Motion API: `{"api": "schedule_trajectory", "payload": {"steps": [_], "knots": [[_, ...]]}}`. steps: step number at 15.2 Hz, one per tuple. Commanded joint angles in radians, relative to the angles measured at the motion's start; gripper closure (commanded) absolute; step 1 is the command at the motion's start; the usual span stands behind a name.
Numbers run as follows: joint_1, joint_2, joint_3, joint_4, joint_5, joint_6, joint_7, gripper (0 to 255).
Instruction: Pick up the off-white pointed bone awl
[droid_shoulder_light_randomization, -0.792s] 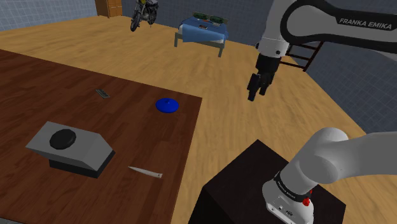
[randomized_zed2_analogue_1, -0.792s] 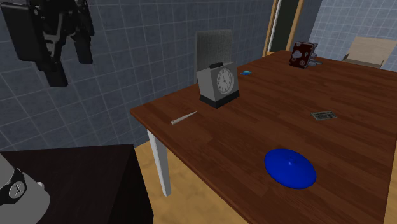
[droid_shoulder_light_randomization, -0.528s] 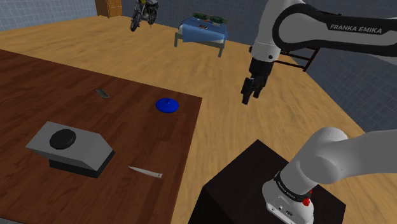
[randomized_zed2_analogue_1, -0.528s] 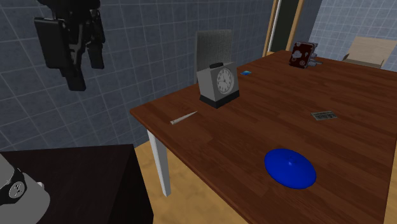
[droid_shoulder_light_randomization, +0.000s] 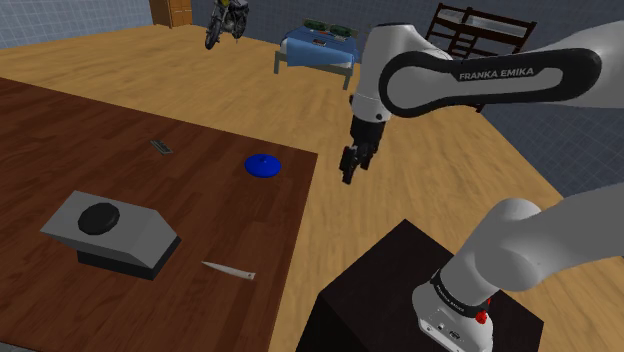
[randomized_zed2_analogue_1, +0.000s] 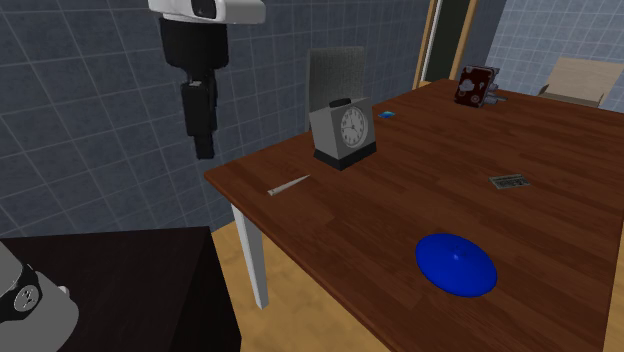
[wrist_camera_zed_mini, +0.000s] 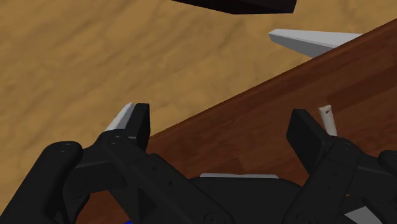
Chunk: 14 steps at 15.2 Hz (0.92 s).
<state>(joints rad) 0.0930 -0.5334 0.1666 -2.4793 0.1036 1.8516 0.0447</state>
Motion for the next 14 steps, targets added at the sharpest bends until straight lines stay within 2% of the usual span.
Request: {"api": "schedule_trajectory", "payload": {"steps": [1, 8, 14], "knots": [[0.017, 0.05, 0.031, -0.002, 0.005, 0.063, 0.013, 0], [0.056, 0.271, 0.135, 0.045, -0.025, 0.26, 0.071, 0], [0.083, 0.485, 0.21, 0.13, -0.12, 0.396, 0.156, 0]]}}
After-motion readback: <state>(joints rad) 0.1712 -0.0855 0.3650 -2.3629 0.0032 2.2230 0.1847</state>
